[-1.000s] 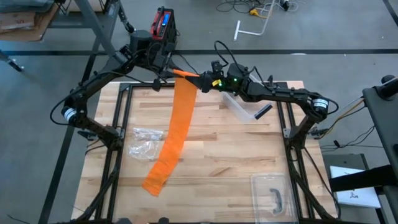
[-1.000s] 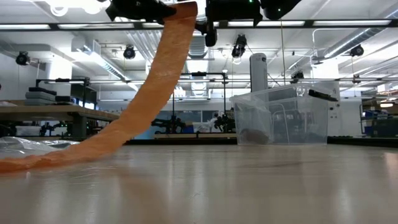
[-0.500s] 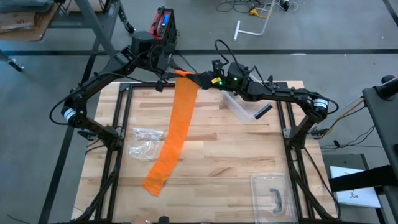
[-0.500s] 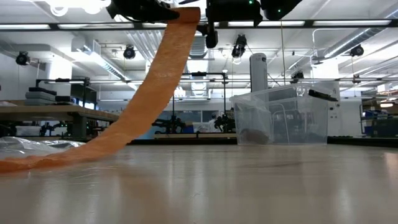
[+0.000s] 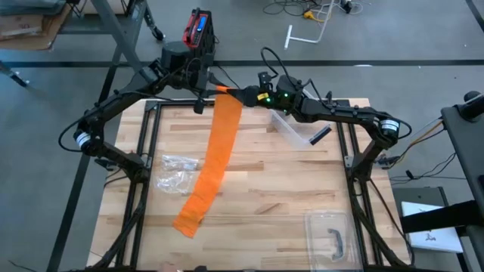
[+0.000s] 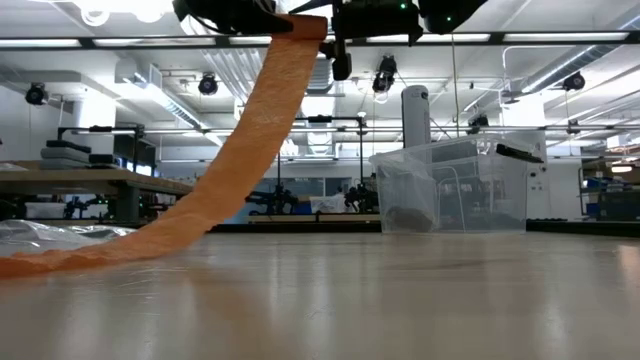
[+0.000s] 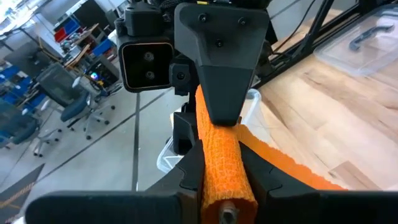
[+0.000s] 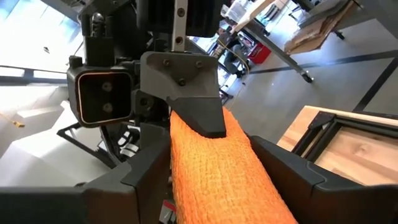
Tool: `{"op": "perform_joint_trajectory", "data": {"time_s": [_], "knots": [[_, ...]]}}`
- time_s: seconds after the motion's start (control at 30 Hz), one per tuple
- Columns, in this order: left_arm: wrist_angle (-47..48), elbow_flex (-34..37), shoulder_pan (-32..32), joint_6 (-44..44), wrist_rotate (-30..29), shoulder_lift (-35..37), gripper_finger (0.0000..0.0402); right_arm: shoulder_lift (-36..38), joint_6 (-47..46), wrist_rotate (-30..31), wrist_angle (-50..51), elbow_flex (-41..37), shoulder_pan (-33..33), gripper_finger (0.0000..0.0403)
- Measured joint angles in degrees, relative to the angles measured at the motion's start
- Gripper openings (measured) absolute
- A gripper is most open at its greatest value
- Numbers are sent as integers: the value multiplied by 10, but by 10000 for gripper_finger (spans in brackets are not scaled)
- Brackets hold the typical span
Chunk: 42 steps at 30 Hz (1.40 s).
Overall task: Roll bandage
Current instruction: Roll the orange bandage on the table
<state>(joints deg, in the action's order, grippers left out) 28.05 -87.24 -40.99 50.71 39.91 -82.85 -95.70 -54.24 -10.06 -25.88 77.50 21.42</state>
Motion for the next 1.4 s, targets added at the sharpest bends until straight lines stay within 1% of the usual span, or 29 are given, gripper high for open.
{"op": "perform_joint_trajectory", "data": {"time_s": [0.23,0.47,0.6,0.8,0.87,0.97,1.1,1.2,1.33,1.4], "knots": [[-1,4,4,-23,-4,3,48,0,17,-7,0,0,0,211],[-9,12,4,-27,13,4,48,0,24,-19,0,0,0,212],[-17,14,4,-28,13,4,48,0,37,-19,0,0,0,193],[-20,14,4,-44,13,4,55,0,63,-18,-1,0,0,144],[-22,14,4,-81,12,4,65,0,86,-14,-1,0,0,135],[-24,15,1,-122,11,4,91,0,126,-6,-1,0,1,133],[-16,15,-10,-159,9,4,138,0,192,-6,1,1,3,139],[-9,16,-23,-190,13,3,175,0,238,-6,-2,1,3,135],[-8,17,-40,-239,48,0,216,0,339,-6,-2,1,3,121],[-9,17,-47,-261,77,-6,231,0,390,-3,-2,2,1,114]]}}
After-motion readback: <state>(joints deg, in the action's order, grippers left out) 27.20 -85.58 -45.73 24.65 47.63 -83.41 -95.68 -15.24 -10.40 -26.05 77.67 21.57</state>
